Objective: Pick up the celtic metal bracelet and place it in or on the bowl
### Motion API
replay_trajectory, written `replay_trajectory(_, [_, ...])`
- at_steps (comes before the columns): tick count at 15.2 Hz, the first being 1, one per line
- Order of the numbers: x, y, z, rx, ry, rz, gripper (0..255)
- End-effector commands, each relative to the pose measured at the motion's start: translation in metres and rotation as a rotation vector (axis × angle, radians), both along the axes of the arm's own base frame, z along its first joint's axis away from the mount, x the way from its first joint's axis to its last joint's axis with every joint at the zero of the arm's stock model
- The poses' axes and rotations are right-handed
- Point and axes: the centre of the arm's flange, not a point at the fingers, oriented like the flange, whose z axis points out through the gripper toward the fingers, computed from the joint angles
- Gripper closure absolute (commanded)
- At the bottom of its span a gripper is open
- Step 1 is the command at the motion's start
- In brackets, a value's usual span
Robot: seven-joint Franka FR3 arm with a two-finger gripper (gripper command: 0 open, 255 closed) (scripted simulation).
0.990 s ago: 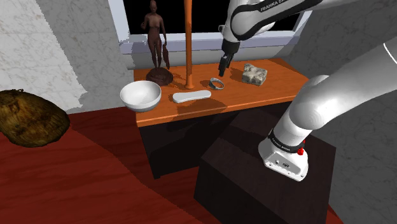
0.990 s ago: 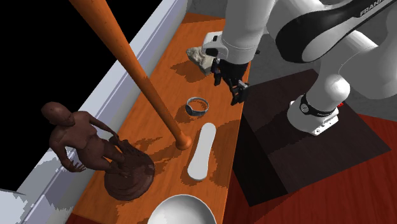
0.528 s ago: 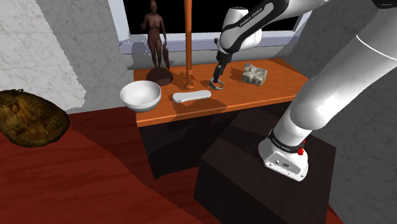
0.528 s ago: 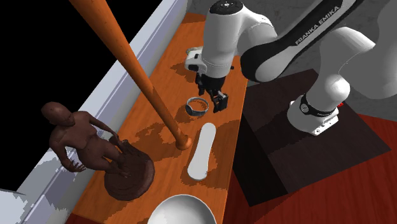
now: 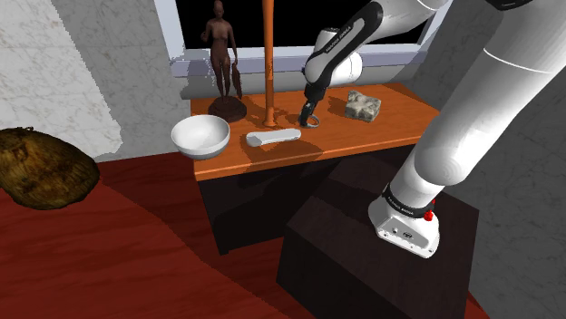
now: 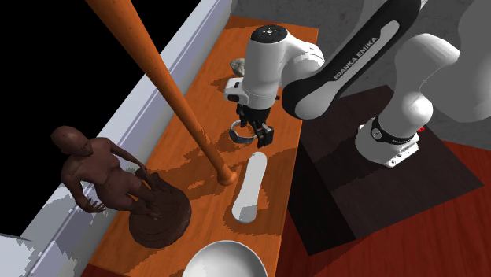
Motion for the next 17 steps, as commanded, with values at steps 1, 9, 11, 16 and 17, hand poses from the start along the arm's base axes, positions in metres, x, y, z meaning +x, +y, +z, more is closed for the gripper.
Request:
replay_trajectory(1, [0.0014, 0.0005, -0.0141, 0.0, 0.0, 0.0, 0])
replay_trajectory(9, [0.0014, 0.0005, -0.0141, 0.0, 0.0, 0.0, 0])
replay_trajectory(11, [0.0014, 0.0005, -0.0141, 0.0, 0.0, 0.0, 255])
replay_trajectory(16, [0.0014, 0.0005, -0.0141, 0.0, 0.0, 0.0, 255])
replay_trajectory(17, [0.0014, 0.0005, -0.0141, 0.0, 0.0, 0.0, 255])
